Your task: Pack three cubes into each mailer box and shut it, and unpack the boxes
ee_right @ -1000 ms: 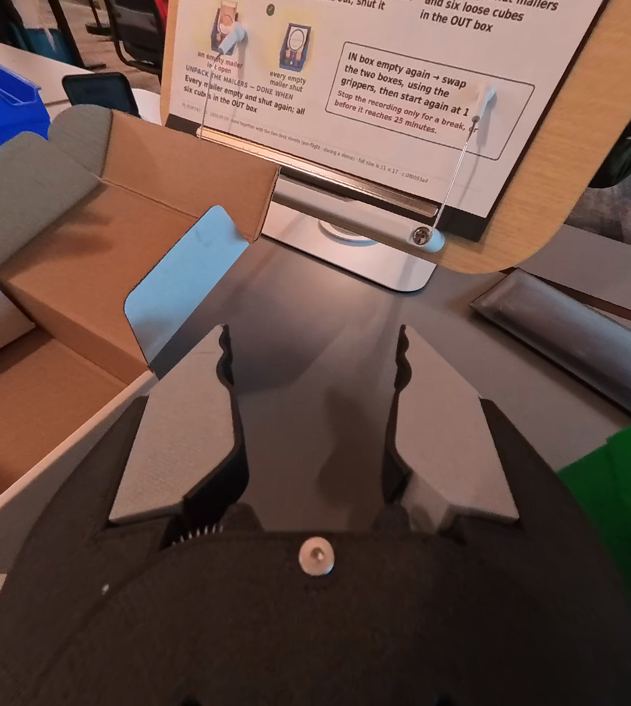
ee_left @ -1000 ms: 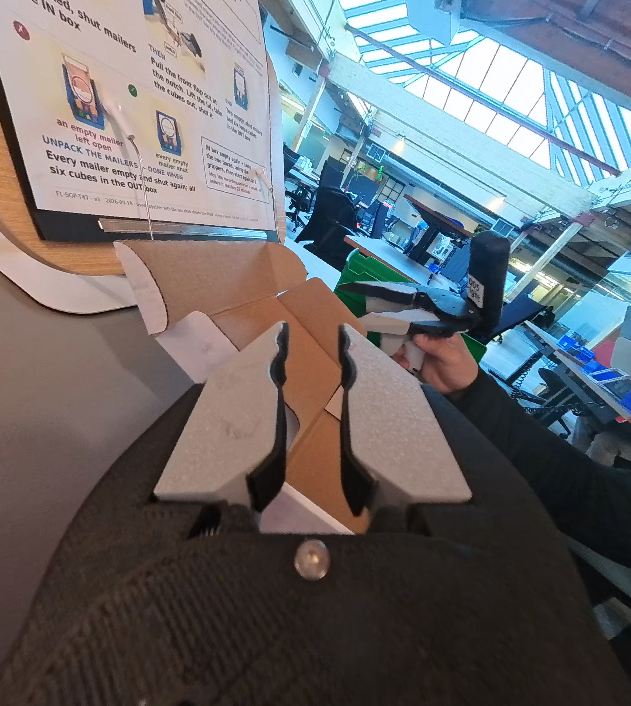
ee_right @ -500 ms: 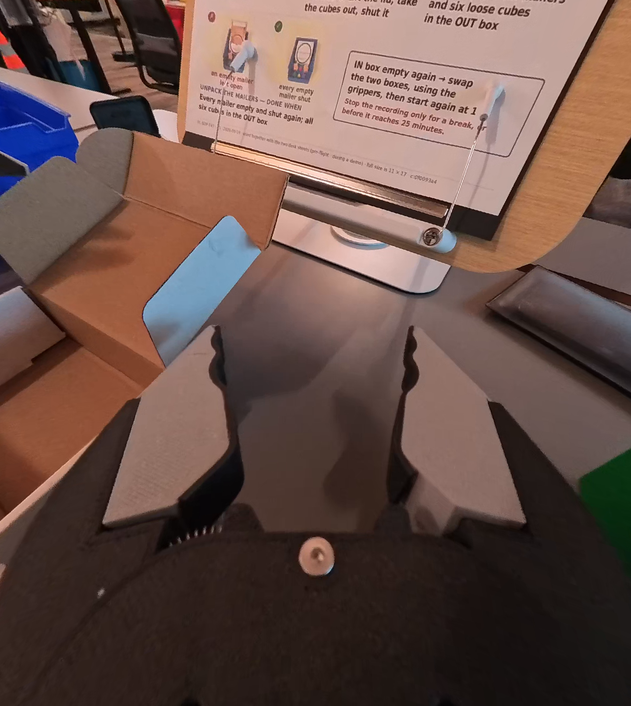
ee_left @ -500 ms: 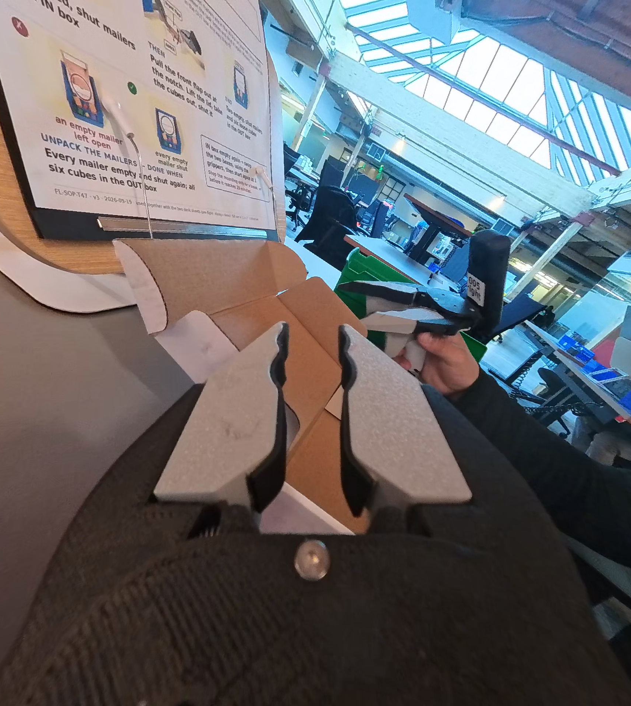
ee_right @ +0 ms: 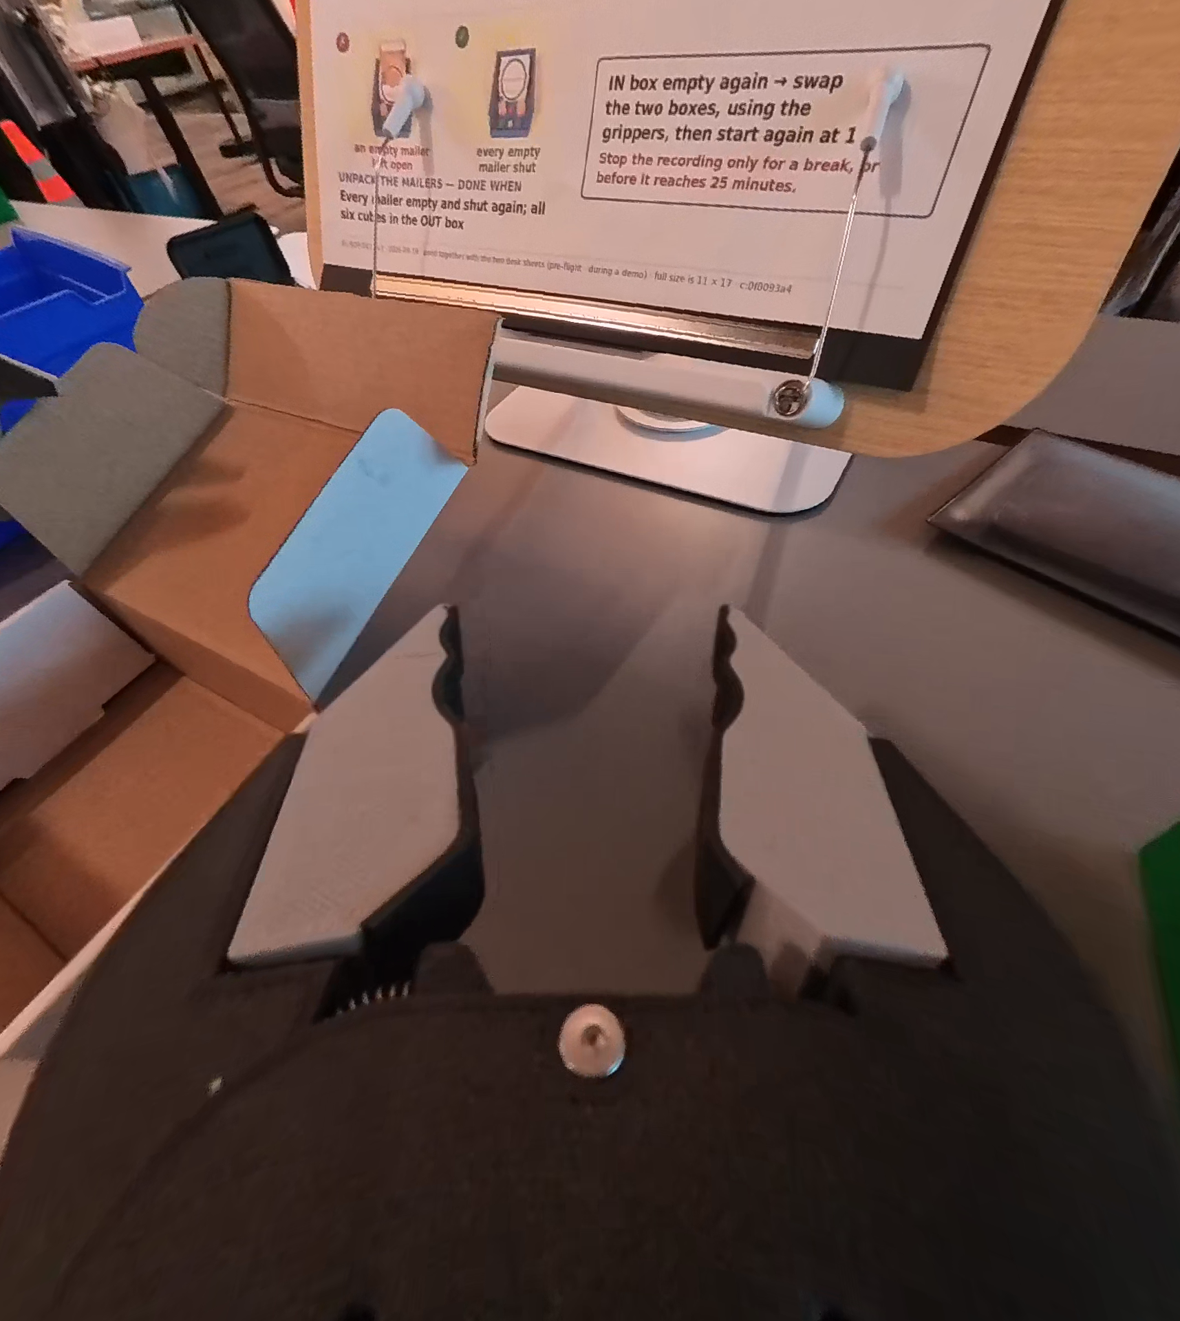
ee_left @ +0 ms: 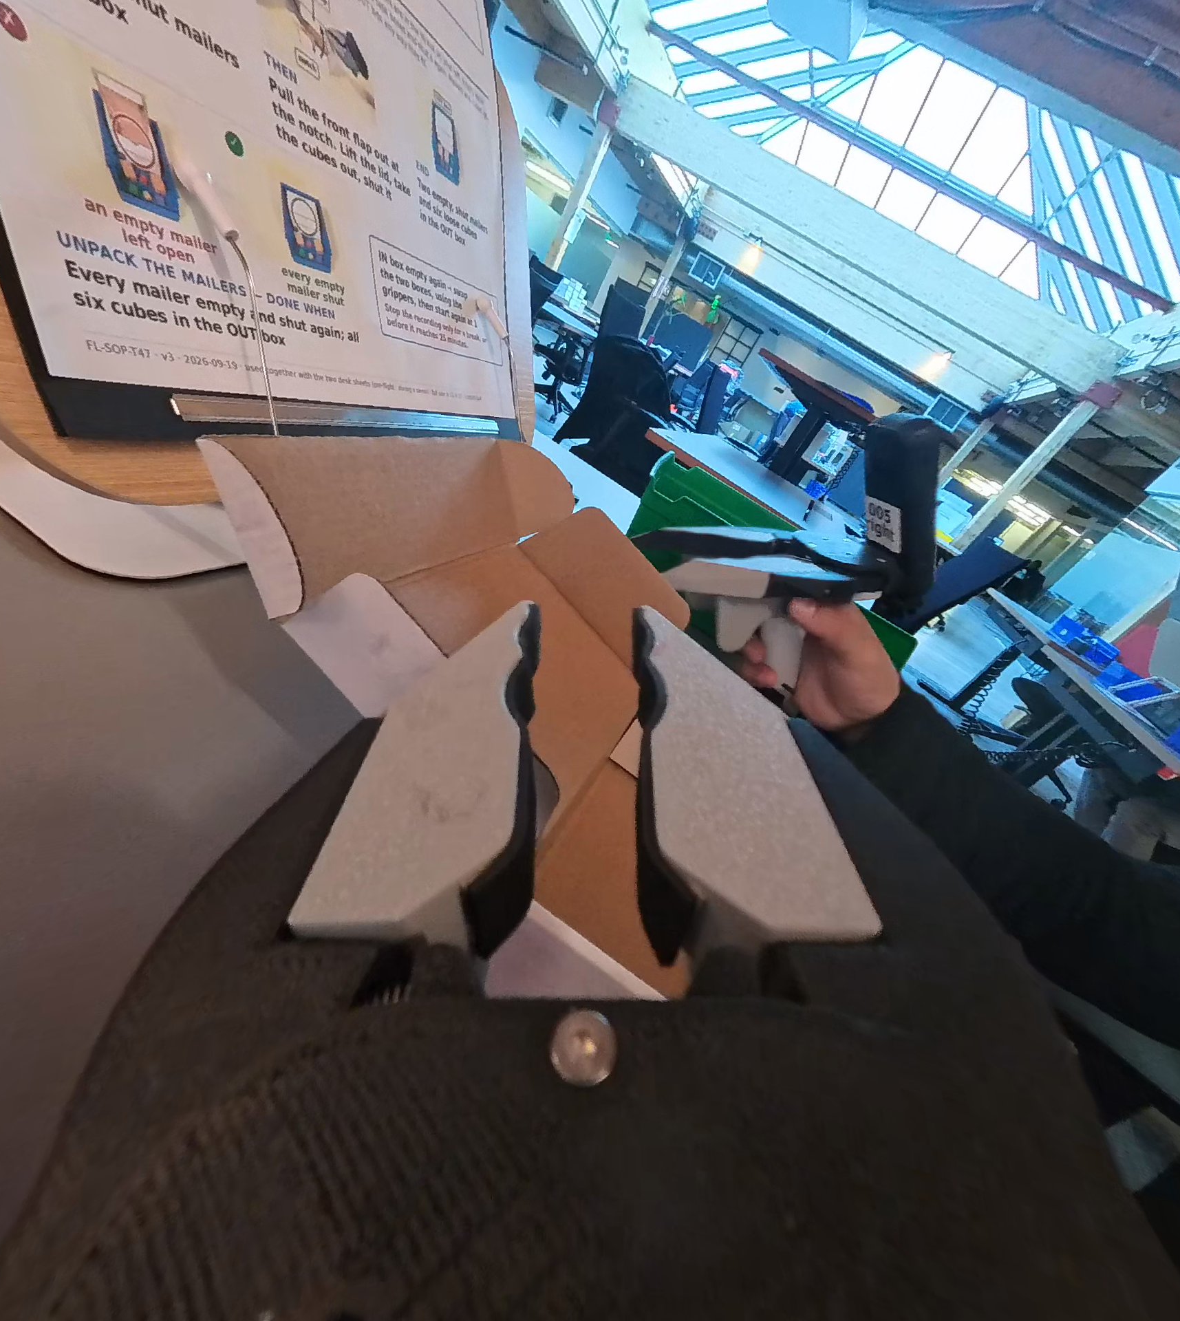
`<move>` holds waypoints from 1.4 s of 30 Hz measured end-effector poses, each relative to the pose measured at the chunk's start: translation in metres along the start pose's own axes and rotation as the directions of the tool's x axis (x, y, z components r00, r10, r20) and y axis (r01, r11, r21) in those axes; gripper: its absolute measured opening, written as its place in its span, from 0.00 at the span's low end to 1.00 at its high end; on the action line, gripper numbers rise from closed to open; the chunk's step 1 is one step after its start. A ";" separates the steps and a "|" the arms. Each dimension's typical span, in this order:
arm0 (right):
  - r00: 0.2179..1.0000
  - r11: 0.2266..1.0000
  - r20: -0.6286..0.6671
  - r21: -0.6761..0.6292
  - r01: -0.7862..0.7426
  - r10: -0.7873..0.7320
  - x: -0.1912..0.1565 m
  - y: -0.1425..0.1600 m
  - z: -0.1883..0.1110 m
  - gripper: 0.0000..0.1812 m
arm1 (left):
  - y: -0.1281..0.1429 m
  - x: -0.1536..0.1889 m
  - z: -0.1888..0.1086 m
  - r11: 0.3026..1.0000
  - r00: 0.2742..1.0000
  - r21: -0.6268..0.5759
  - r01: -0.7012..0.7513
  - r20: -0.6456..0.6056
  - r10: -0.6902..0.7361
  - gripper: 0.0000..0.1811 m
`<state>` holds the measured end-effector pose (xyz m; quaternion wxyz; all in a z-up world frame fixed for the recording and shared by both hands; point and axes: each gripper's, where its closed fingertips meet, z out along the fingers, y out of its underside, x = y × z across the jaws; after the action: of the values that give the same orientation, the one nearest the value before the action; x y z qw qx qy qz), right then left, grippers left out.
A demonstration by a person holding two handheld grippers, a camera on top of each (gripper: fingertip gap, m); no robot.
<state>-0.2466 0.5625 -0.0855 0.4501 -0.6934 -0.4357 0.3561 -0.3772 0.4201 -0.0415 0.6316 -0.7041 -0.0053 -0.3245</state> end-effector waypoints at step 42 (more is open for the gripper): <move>0.990 0.998 0.134 -0.039 -0.049 0.054 -0.024 0.013 0.010 0.71 | -0.006 0.005 -0.002 1.000 1.000 0.021 -0.003 -0.011 0.003 0.13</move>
<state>-0.2604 0.5408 -0.0988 0.3978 -0.6867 -0.4534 0.4057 -0.3766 0.4175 -0.0343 0.6396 -0.6955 -0.0042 -0.3273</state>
